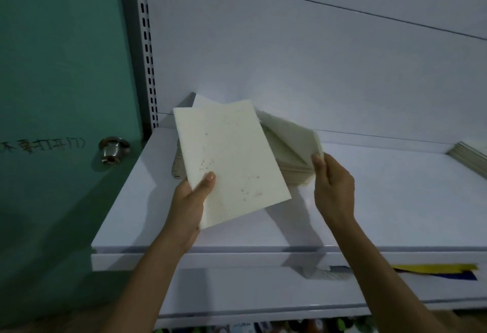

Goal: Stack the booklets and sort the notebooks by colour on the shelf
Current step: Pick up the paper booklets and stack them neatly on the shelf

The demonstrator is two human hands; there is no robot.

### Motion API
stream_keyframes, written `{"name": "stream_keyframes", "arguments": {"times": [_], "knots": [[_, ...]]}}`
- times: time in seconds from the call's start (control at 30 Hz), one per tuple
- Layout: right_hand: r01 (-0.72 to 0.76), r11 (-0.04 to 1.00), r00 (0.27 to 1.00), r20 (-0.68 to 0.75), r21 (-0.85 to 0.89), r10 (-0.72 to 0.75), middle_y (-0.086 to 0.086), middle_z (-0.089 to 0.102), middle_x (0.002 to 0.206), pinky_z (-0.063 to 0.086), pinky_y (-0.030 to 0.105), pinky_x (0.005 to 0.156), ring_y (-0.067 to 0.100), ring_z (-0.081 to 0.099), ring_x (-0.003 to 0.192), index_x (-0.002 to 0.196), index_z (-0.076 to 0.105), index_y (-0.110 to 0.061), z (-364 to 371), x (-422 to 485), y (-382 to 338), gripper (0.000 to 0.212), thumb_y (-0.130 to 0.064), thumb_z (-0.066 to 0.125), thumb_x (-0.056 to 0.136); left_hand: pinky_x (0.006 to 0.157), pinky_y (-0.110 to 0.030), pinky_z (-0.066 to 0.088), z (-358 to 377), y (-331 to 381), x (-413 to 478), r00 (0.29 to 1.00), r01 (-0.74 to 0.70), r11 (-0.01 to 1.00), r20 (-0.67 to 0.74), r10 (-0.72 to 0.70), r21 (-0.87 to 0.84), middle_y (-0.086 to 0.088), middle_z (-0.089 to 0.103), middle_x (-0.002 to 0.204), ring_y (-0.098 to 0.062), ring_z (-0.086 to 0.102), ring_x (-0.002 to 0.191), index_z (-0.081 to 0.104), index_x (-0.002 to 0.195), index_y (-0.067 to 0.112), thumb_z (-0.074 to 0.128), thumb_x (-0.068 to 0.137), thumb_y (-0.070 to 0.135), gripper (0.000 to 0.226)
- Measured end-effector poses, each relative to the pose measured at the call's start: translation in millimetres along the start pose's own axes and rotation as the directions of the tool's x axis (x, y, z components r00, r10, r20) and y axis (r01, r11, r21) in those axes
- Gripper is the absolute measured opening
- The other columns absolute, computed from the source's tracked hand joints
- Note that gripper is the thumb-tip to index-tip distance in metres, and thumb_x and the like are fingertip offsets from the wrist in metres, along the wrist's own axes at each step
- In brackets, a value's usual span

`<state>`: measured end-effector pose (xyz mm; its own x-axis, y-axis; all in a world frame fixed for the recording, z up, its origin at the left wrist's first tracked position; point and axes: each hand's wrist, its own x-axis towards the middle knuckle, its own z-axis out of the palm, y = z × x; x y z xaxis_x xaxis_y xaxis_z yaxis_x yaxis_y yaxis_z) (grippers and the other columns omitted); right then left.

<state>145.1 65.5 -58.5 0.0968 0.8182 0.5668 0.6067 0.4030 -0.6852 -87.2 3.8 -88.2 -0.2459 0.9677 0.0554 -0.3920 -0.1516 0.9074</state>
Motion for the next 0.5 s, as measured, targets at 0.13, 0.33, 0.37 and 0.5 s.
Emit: {"name": "stream_keyframes", "arguments": {"times": [0.13,0.33,0.37,0.5], "knots": [[-0.063,0.953,0.981,-0.159,0.297,0.114,-0.014,0.06,0.072,0.045,0.012,0.056,-0.006,0.055,0.069,0.086,0.06,-0.022,-13,4,-21,0.026,-0.032,0.041,0.101,0.066,-0.018,0.053,3,-2,0,0.999,-0.002,0.993,0.054,-0.004,0.121,0.016,0.072,0.097,-0.004,0.068,0.09,0.063,0.105,0.029,0.059,0.086,0.035,0.02],[0.191,0.968,0.982,-0.026,0.163,-0.19,-0.013,0.065,0.083,0.043,0.006,0.052,-0.002,0.06,0.066,0.111,0.067,-0.016,9,-39,-50,0.042,-0.045,0.039,0.099,0.084,-0.027,0.052,2,-3,1,0.996,0.0,0.984,0.093,-0.017,0.176,0.01,0.072,0.104,-0.008,0.067,0.098,0.062,0.113,0.022,0.059,0.088,0.033,0.027],[0.276,0.959,0.961,-0.004,0.063,-0.277,-0.009,0.069,0.088,0.045,0.007,0.055,-0.004,0.061,0.067,0.115,0.066,-0.021,11,-47,-50,0.042,-0.047,0.037,0.098,0.081,-0.024,0.054,2,-3,1,0.996,-0.008,0.985,0.09,-0.007,0.174,0.01,0.072,0.102,-0.007,0.067,0.096,0.063,0.11,0.023,0.059,0.09,0.028,0.021],[0.577,0.792,0.817,0.149,-0.2,-0.557,0.003,0.067,0.118,0.053,0.025,0.085,0.012,0.063,0.108,0.118,0.067,-0.018,27,-73,-37,0.036,-0.038,0.046,0.097,0.07,-0.016,0.053,2,1,2,0.993,-0.041,0.985,0.12,0.021,0.166,0.007,0.073,0.101,-0.008,0.068,0.092,0.064,0.109,0.021,0.056,0.088,0.034,0.026]]}}
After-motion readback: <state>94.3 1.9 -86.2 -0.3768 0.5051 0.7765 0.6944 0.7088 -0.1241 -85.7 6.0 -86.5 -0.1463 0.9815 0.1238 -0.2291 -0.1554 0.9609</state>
